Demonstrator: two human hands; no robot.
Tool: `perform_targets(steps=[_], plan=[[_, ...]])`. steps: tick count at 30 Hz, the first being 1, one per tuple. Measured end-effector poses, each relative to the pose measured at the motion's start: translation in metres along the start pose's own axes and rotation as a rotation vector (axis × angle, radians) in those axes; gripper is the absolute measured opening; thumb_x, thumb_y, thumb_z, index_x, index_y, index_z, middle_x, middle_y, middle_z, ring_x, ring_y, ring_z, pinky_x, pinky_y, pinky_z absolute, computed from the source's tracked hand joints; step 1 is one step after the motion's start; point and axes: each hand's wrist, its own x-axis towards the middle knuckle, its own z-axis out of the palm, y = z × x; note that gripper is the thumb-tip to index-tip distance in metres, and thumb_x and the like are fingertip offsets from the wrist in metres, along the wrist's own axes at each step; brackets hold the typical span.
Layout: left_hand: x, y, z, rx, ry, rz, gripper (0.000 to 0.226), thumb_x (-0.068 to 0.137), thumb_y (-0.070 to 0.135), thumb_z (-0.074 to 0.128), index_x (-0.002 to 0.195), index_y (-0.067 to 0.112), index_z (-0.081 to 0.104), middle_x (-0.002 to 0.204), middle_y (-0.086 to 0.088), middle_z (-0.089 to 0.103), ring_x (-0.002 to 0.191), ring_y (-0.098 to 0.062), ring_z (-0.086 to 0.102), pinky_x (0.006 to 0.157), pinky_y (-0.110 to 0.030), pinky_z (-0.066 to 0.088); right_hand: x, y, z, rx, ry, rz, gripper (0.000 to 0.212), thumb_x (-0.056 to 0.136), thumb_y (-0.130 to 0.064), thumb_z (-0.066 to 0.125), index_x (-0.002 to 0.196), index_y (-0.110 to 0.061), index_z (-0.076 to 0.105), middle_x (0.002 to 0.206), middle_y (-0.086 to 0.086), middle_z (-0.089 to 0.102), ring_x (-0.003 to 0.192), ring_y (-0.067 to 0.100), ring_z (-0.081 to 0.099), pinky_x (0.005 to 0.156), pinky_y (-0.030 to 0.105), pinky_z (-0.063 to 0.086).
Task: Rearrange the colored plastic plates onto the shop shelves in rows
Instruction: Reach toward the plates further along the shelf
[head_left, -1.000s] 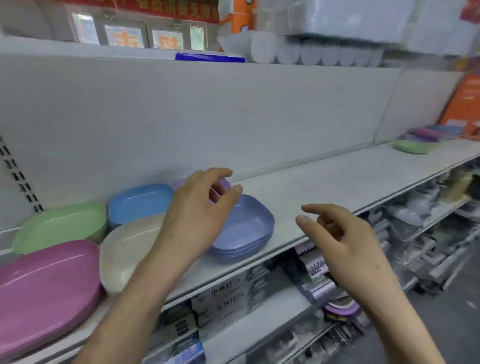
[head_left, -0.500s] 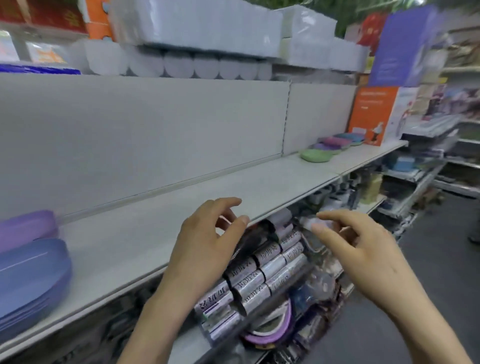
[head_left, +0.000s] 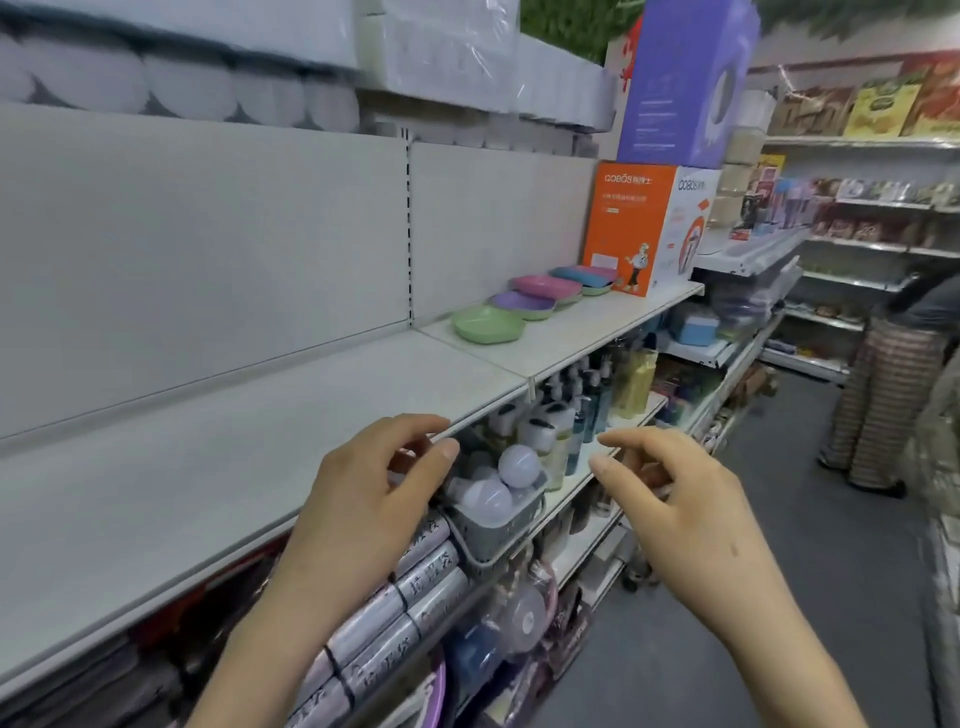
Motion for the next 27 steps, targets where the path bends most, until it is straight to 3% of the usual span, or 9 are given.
perform_targets(steps=[7,11,17,21,27], plan=[[0.12,-0.029,0.076,0.007,0.073,-0.026,0.018,0.096,0.047,0.064,0.113,0.044,0.07,0.101,0.023,0.068,0.093,-0.001,0.067,0.077,-0.021,0.051,0.145,0.075,0.015,-0.034,-0.025,-0.069,0.02,0.097,-0.049,0.062,0.115,-0.04,0.067,0.096,-0.017,0.06,0.085,0.001,0.061,0.071,0.021,0.048],[0.18,-0.041,0.108,0.066,0.135,-0.074,0.02,0.096,0.046,0.063,0.114,0.04,0.071,0.099,0.02,0.069,0.092,0.001,0.066,0.076,-0.017,0.047,0.221,0.108,0.021,-0.032,-0.058,-0.105,0.023,0.098,-0.047,0.062,0.117,-0.036,0.068,0.098,-0.016,0.062,0.09,-0.002,0.059,0.07,0.015,0.045],[0.235,-0.051,0.14,0.178,0.18,-0.166,0.021,0.095,0.045,0.063,0.114,0.04,0.07,0.098,0.021,0.067,0.094,0.006,0.061,0.076,-0.012,0.044,0.302,0.156,0.039,0.045,-0.136,-0.098,0.024,0.097,-0.049,0.061,0.116,-0.037,0.069,0.094,-0.012,0.062,0.084,0.003,0.06,0.076,0.028,0.051],[0.267,-0.06,0.156,0.262,0.266,-0.223,0.022,0.095,0.044,0.063,0.115,0.04,0.069,0.098,0.02,0.067,0.093,0.006,0.061,0.077,-0.016,0.045,0.367,0.183,0.061,0.086,-0.186,-0.142,0.021,0.097,-0.046,0.064,0.114,-0.036,0.07,0.095,-0.01,0.062,0.086,0.003,0.059,0.079,0.028,0.05],[0.303,-0.067,0.181,0.418,0.414,-0.375,0.025,0.095,0.049,0.061,0.117,0.04,0.067,0.099,0.022,0.064,0.091,0.007,0.06,0.079,-0.023,0.048,0.47,0.228,0.075,0.089,-0.233,-0.209,0.015,0.095,-0.039,0.067,0.104,-0.03,0.074,0.093,-0.012,0.068,0.087,0.01,0.062,0.085,0.04,0.052]])
